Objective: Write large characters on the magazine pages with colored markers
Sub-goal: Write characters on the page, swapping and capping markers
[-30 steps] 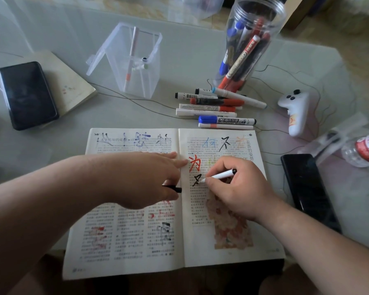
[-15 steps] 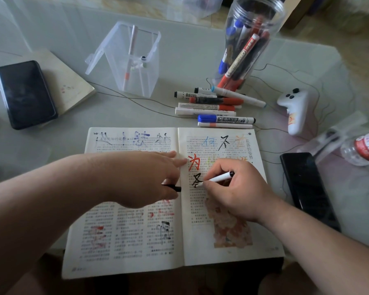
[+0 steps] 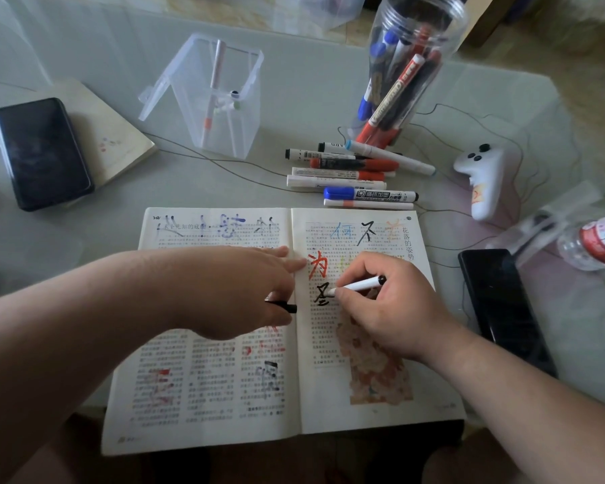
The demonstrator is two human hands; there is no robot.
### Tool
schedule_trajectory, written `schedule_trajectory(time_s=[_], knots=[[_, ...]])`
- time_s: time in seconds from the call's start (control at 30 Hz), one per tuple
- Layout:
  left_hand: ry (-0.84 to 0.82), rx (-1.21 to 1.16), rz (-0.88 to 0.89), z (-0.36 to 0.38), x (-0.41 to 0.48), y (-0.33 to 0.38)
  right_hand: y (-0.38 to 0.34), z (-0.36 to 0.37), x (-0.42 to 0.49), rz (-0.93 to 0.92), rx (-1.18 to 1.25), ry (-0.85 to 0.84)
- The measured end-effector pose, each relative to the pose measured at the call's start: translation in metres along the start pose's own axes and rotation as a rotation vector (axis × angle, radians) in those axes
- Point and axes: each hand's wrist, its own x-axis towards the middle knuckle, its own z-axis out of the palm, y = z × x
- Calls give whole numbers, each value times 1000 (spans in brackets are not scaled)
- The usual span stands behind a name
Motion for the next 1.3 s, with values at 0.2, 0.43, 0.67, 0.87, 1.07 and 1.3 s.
schedule_trajectory(time_s=[0.2, 0.43, 0.67, 0.87, 1.07, 1.3], knots=[[6, 5, 5, 1, 0, -1, 0, 0, 0, 0, -16, -62], [3, 12, 1, 0, 0, 0, -1, 0, 0, -38, 76, 5], [5, 17, 1, -1, -1, 2, 1, 7, -3, -93, 31, -1], [8, 22, 1, 0, -1, 2, 0, 9, -4, -112, 18, 7], [8, 19, 2, 0, -1, 3, 2, 9, -3, -137, -22, -1], [5, 10, 0, -1, -3, 3, 2, 8, -3, -132, -13, -6]])
